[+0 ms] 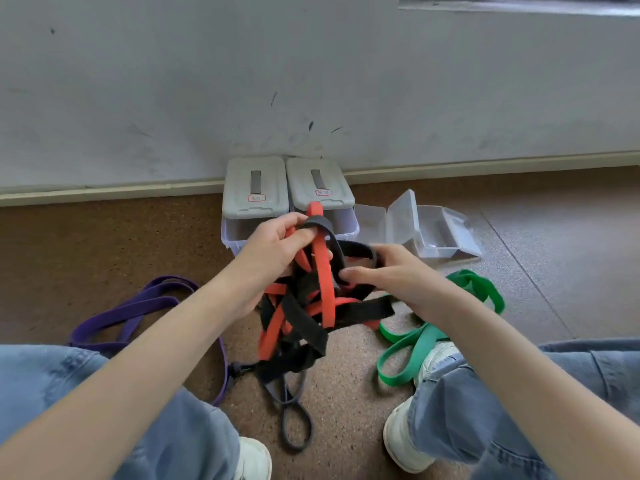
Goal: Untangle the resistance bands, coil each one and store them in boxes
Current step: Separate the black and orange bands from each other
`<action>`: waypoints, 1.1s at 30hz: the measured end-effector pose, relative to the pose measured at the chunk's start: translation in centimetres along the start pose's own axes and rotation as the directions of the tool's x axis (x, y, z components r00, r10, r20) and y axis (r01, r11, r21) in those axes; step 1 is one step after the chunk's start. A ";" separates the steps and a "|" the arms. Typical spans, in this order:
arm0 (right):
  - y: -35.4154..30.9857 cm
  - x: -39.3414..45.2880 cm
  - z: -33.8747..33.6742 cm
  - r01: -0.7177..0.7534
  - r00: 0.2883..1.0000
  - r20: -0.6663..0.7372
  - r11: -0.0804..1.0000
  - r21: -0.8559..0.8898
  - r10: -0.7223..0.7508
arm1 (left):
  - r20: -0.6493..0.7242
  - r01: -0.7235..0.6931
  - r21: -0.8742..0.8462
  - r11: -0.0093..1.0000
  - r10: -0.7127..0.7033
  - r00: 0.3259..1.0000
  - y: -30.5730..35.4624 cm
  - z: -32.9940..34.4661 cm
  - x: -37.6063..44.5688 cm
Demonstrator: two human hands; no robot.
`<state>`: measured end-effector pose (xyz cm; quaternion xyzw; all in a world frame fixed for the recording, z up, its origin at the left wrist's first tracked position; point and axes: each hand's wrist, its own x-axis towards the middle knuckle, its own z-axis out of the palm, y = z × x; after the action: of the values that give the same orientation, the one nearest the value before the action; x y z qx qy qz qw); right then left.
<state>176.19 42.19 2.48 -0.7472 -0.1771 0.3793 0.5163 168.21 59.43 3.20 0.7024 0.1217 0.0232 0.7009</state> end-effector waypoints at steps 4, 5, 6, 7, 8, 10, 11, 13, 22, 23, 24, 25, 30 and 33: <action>0.3 0.8 -1.8 0.076 0.906 -0.422 0.995 0.071 -0.040 | -0.272 0.069 0.132 0.989 -0.031 0.962 -0.1 -1.7 0.6; 0.4 0.8 -2.5 0.116 0.837 -0.545 0.989 0.096 -0.046 | -0.322 0.115 0.146 0.983 -0.063 0.945 -0.2 -2.2 0.7; 0.5 0.8 -3.0 0.142 0.797 -0.602 0.984 0.104 -0.051 | -0.352 0.165 0.131 0.978 -0.110 0.930 -0.4 -2.5 0.8; 0.6 0.8 -3.2 0.128 0.806 -0.588 0.990 0.063 -0.067 | -0.352 0.208 0.089 0.974 -0.165 0.921 -0.5 -2.7 0.8; 0.6 0.7 -3.1 0.080 0.855 -0.511 0.996 -0.035 -0.086 | -0.325 0.239 0.042 0.970 -0.213 0.921 -0.4 -2.7 0.7; 0.8 0.7 -2.6 -0.051 0.956 -0.290 0.953 -0.297 -0.040 | -0.233 0.264 -0.024 0.964 -0.262 0.936 0.0 -2.1 0.5; 0.9 0.7 -2.1 -0.100 0.975 -0.221 0.899 -0.427 0.004 | -0.193 0.261 -0.035 0.965 -0.263 0.945 0.3 -1.7 0.4; 1.3 0.8 -1.4 -0.141 0.978 -0.208 0.737 -0.661 0.001 | -0.139 0.238 -0.037 0.971 -0.241 0.961 1.0 -1.3 0.2; -0.9 -0.8 1.5 0.276 0.960 0.122 0.931 -0.239 -0.253 | 0.036 0.190 -0.231 0.954 -0.187 0.982 2.5 -0.3 -0.6; -0.7 -0.5 1.4 0.283 0.957 0.019 0.922 -0.266 -0.289 | 0.037 0.200 -0.212 0.957 -0.196 0.980 2.5 -0.6 -0.7; -0.7 -0.3 1.1 0.250 0.959 -0.087 0.948 -0.195 -0.271 | 0.014 0.208 -0.163 0.965 -0.208 0.978 2.4 -1.1 -0.6; -0.6 -0.3 0.6 0.198 0.960 -0.190 0.978 -0.070 -0.208 | -0.032 0.217 -0.095 0.972 -0.221 0.975 2.2 -1.8 -0.4; -1.1 -0.3 -2.3 0.195 0.880 -0.469 0.959 0.205 -0.079 | -0.210 0.361 0.051 0.931 -0.344 0.915 0.9 -4.4 0.4; -0.8 0.1 -2.1 0.179 0.851 -0.498 0.984 -0.027 -0.168 | -0.120 0.406 0.150 0.901 -0.391 0.913 0.4 -3.7 0.2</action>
<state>177.96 41.22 3.57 -0.7953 -0.1009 0.1275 0.5839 167.72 63.06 3.63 0.7188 0.2947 -0.1008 0.6216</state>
